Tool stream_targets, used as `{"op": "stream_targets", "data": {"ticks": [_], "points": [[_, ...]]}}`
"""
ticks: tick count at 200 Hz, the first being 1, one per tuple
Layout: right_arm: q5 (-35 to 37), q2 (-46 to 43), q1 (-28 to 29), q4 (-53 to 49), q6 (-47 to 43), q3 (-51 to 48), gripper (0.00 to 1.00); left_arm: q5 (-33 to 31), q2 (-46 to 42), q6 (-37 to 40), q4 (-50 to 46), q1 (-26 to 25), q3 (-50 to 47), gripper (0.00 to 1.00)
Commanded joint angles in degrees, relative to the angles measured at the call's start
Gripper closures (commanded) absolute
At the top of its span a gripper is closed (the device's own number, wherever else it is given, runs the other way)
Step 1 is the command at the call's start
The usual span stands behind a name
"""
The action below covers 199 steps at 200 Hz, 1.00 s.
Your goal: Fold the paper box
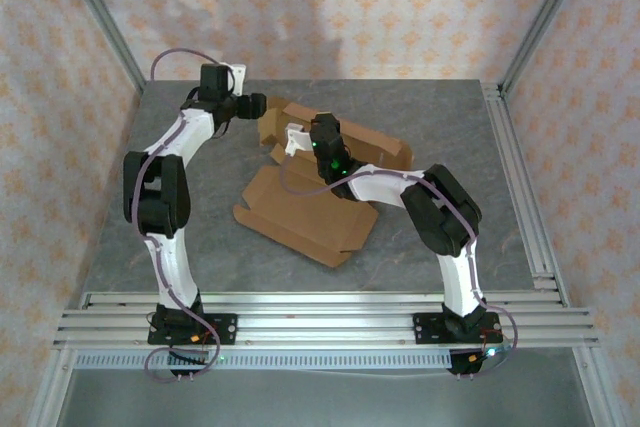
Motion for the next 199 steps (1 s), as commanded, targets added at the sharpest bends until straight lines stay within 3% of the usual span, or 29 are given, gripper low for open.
{"op": "stream_targets", "data": {"ticks": [1,50,78,107,199], "points": [[-0.58,0.36,0.26,0.63,-1.61,1.63,1.00,1.88,2.56,2.87,-4.61,-0.53,4.74,0.24],[0.09,0.50,0.10,-0.70,-0.46,2.03,1.00,9.65,8.20,3.87,-12.39,-0.44,13.90,0.42],[0.98,1.10,-0.23,-0.31,-0.05,2.49,1.00,15.29,6.99,3.10,-10.49,-0.31,12.03,0.66],[1.31,1.24,-0.40,0.04,0.27,2.59,1.00,14.40,3.63,3.06,-7.76,-0.31,7.88,0.85],[2.47,1.88,-0.79,1.17,0.22,2.59,1.00,12.08,-9.21,0.94,-6.63,-0.75,-5.44,0.95]]}}
